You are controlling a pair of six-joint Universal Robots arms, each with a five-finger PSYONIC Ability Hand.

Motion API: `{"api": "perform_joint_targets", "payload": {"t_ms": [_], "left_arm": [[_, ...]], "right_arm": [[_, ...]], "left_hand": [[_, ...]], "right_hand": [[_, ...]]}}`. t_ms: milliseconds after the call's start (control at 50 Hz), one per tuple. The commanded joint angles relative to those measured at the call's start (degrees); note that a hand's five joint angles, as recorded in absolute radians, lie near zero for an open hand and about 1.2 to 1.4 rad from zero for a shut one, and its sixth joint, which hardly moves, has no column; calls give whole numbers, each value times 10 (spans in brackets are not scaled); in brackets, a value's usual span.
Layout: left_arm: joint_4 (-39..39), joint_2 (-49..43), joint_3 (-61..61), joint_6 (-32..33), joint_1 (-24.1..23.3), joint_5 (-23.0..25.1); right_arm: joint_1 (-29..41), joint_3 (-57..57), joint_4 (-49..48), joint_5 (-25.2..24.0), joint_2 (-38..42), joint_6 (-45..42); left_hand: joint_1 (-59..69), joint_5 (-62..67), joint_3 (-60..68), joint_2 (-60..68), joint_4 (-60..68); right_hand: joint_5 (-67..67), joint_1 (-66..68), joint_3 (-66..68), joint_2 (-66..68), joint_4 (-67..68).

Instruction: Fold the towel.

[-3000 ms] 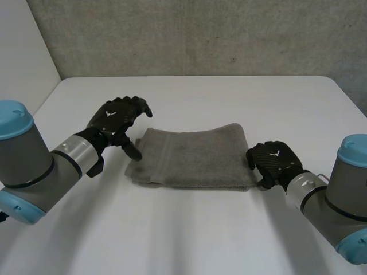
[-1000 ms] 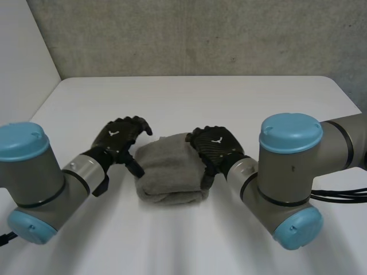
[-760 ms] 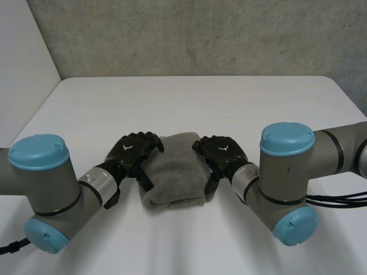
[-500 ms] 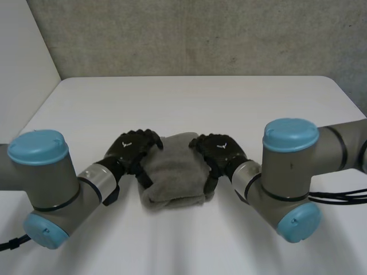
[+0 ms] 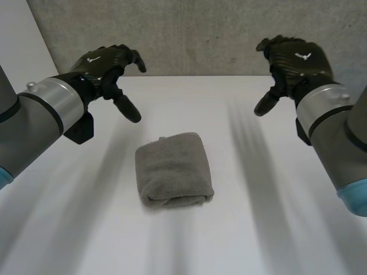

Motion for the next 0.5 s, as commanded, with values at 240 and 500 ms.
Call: {"api": "perform_joint_targets", "payload": {"t_ms": [240,500], "left_arm": [[-8,-2,-11,-18,6,-56],[-8,5,-12,-20,6,-57]], "right_arm": [[-4,-3,15,-9,-3,-4],[-7,1,12,-39,0,1]], "left_hand": [[-37,-27,-39,-35,-41],[-37,-27,-39,-35,-41]], "right_hand": [[-39,-28,-40,-50,-55],[-39,-28,-40,-50,-55]]}}
